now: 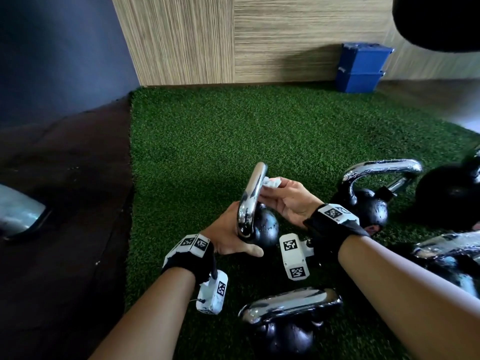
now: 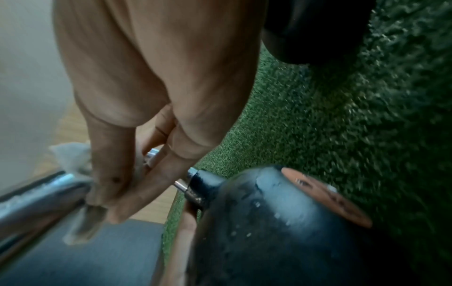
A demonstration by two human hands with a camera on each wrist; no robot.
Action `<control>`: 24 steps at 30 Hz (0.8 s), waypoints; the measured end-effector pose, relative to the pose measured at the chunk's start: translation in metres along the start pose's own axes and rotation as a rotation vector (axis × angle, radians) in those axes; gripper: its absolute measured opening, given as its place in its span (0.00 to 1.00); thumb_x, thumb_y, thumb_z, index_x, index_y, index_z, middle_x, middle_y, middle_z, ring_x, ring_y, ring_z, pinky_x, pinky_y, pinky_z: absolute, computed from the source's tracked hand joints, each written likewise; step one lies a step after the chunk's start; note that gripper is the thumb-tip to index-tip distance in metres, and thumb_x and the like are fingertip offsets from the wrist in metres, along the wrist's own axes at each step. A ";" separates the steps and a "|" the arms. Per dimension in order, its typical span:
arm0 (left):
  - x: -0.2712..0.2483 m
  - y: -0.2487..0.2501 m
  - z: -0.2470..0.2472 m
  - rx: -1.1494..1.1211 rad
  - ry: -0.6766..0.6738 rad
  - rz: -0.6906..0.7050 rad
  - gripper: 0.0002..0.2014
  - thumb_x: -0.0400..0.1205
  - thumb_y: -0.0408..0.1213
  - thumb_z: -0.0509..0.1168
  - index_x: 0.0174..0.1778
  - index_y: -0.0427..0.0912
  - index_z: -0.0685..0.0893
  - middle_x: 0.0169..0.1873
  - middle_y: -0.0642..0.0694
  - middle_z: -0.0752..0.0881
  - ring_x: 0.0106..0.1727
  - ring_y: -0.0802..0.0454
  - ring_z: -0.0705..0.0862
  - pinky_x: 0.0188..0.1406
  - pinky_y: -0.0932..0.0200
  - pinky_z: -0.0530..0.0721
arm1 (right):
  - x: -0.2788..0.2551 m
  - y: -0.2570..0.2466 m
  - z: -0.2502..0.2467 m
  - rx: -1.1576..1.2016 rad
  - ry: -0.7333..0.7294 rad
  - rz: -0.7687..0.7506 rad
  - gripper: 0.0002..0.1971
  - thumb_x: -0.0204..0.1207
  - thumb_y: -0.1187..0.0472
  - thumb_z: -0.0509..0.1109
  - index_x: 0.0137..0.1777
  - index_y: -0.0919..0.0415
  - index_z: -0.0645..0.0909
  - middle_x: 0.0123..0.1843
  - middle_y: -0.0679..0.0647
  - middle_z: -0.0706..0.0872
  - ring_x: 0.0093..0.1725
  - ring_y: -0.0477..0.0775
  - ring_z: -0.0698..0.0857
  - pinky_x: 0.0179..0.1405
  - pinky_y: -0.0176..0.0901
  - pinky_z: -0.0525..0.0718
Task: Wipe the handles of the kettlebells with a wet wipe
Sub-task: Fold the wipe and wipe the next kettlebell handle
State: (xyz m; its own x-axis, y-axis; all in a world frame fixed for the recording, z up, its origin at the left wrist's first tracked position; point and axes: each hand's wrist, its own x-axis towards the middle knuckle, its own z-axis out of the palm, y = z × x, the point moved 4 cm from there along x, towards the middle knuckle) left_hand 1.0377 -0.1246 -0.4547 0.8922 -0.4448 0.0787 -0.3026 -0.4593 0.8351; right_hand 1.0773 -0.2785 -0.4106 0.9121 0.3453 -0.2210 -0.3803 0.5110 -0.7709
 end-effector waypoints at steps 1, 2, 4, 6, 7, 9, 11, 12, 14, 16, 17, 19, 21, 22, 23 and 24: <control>-0.001 -0.002 0.000 0.005 -0.005 -0.021 0.35 0.57 0.44 0.88 0.58 0.49 0.82 0.55 0.46 0.88 0.58 0.54 0.87 0.63 0.56 0.86 | 0.000 0.000 -0.001 -0.026 0.000 -0.020 0.11 0.63 0.79 0.73 0.43 0.70 0.78 0.42 0.68 0.92 0.39 0.62 0.94 0.36 0.45 0.93; -0.001 -0.005 0.000 0.022 -0.006 -0.047 0.36 0.57 0.44 0.89 0.61 0.51 0.83 0.60 0.46 0.86 0.65 0.53 0.85 0.69 0.53 0.84 | 0.000 -0.001 -0.001 -0.069 0.001 -0.042 0.12 0.61 0.78 0.74 0.41 0.69 0.78 0.42 0.69 0.92 0.39 0.62 0.94 0.36 0.46 0.93; -0.002 -0.007 0.000 0.067 -0.002 -0.073 0.41 0.58 0.44 0.90 0.66 0.61 0.78 0.69 0.47 0.81 0.73 0.50 0.79 0.79 0.47 0.77 | 0.001 -0.002 -0.001 -0.189 0.041 -0.109 0.13 0.58 0.76 0.77 0.39 0.67 0.78 0.42 0.69 0.91 0.38 0.63 0.93 0.37 0.50 0.94; -0.002 -0.006 0.001 0.074 -0.002 -0.068 0.45 0.58 0.45 0.91 0.66 0.73 0.73 0.71 0.49 0.79 0.75 0.50 0.76 0.81 0.45 0.74 | 0.005 -0.009 -0.001 -0.357 0.140 -0.218 0.14 0.59 0.78 0.80 0.39 0.67 0.79 0.42 0.69 0.89 0.36 0.62 0.92 0.39 0.52 0.94; -0.003 -0.004 0.000 0.067 -0.007 -0.066 0.47 0.58 0.45 0.91 0.65 0.79 0.71 0.72 0.50 0.79 0.76 0.50 0.76 0.82 0.44 0.73 | 0.006 -0.013 -0.002 -0.443 0.194 -0.273 0.14 0.62 0.81 0.79 0.40 0.69 0.80 0.43 0.68 0.89 0.36 0.60 0.93 0.37 0.51 0.93; -0.004 -0.002 0.000 0.039 -0.010 -0.070 0.52 0.59 0.43 0.91 0.62 0.91 0.65 0.73 0.50 0.78 0.77 0.49 0.75 0.82 0.42 0.73 | 0.007 -0.019 -0.003 -0.604 0.271 -0.361 0.11 0.67 0.81 0.78 0.43 0.71 0.81 0.43 0.65 0.91 0.37 0.58 0.94 0.34 0.46 0.92; -0.007 -0.001 0.000 0.024 -0.010 -0.089 0.54 0.58 0.44 0.91 0.60 0.96 0.63 0.73 0.50 0.78 0.78 0.49 0.75 0.82 0.41 0.73 | 0.006 -0.020 -0.004 -0.736 0.315 -0.409 0.11 0.67 0.78 0.81 0.43 0.67 0.83 0.41 0.61 0.92 0.39 0.59 0.94 0.36 0.50 0.93; -0.008 -0.001 0.000 0.023 -0.012 -0.098 0.54 0.57 0.47 0.91 0.60 0.96 0.62 0.74 0.50 0.77 0.78 0.50 0.74 0.82 0.41 0.73 | 0.005 -0.020 -0.005 -0.786 0.328 -0.424 0.11 0.67 0.77 0.81 0.42 0.65 0.83 0.42 0.60 0.92 0.40 0.60 0.94 0.37 0.54 0.93; -0.010 0.001 0.001 0.034 -0.016 -0.125 0.53 0.54 0.53 0.89 0.58 0.98 0.59 0.74 0.52 0.76 0.79 0.52 0.73 0.83 0.41 0.72 | 0.005 -0.022 -0.004 -0.878 0.350 -0.464 0.12 0.68 0.75 0.81 0.40 0.61 0.82 0.43 0.60 0.92 0.41 0.61 0.93 0.39 0.60 0.93; -0.011 0.001 0.001 0.035 -0.012 -0.151 0.52 0.51 0.58 0.87 0.56 0.99 0.58 0.74 0.52 0.76 0.79 0.53 0.73 0.83 0.42 0.72 | 0.005 -0.024 -0.004 -0.947 0.400 -0.504 0.11 0.69 0.72 0.80 0.40 0.59 0.82 0.41 0.58 0.92 0.40 0.62 0.93 0.39 0.62 0.92; -0.012 0.001 0.002 0.027 -0.007 -0.154 0.52 0.50 0.58 0.87 0.56 0.99 0.58 0.75 0.52 0.76 0.79 0.52 0.73 0.83 0.41 0.72 | 0.006 -0.024 -0.004 -0.956 0.429 -0.507 0.09 0.70 0.71 0.80 0.40 0.59 0.82 0.41 0.58 0.92 0.39 0.62 0.93 0.39 0.62 0.92; -0.012 0.002 0.003 0.001 0.001 -0.134 0.52 0.51 0.57 0.86 0.58 0.97 0.59 0.75 0.49 0.76 0.79 0.50 0.74 0.83 0.40 0.72 | 0.009 -0.023 -0.006 -0.902 0.480 -0.467 0.08 0.71 0.71 0.79 0.39 0.60 0.83 0.39 0.60 0.93 0.34 0.58 0.93 0.33 0.56 0.93; -0.010 0.000 0.003 -0.007 0.010 -0.126 0.52 0.51 0.57 0.87 0.66 0.86 0.62 0.75 0.49 0.76 0.78 0.50 0.75 0.82 0.41 0.73 | 0.013 -0.023 -0.007 -0.831 0.515 -0.370 0.08 0.70 0.72 0.81 0.39 0.61 0.85 0.36 0.59 0.93 0.30 0.54 0.93 0.30 0.52 0.93; -0.010 -0.001 0.003 0.004 0.019 -0.129 0.53 0.51 0.57 0.87 0.69 0.77 0.64 0.74 0.49 0.76 0.77 0.51 0.76 0.81 0.41 0.74 | 0.015 -0.023 -0.008 -0.818 0.526 -0.321 0.08 0.69 0.71 0.82 0.39 0.61 0.85 0.34 0.57 0.93 0.29 0.54 0.93 0.30 0.52 0.93; -0.010 -0.002 0.004 0.017 0.028 -0.128 0.55 0.50 0.57 0.87 0.72 0.70 0.65 0.73 0.49 0.77 0.76 0.51 0.77 0.80 0.42 0.75 | 0.017 -0.024 -0.008 -0.818 0.537 -0.286 0.08 0.69 0.71 0.83 0.38 0.62 0.85 0.32 0.56 0.93 0.29 0.54 0.93 0.30 0.52 0.93; -0.010 -0.003 0.005 0.022 0.036 -0.121 0.56 0.50 0.58 0.86 0.74 0.65 0.65 0.72 0.48 0.77 0.75 0.50 0.77 0.79 0.42 0.76 | 0.018 -0.025 -0.008 -0.828 0.553 -0.267 0.08 0.69 0.70 0.82 0.38 0.61 0.86 0.30 0.54 0.92 0.28 0.53 0.93 0.28 0.52 0.93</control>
State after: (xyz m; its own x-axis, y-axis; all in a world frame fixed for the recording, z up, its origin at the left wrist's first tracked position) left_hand 1.0286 -0.1226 -0.4605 0.9340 -0.3574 -0.0024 -0.1987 -0.5248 0.8277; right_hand 1.1047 -0.2916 -0.4002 0.9739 -0.2176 -0.0648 -0.1213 -0.2572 -0.9587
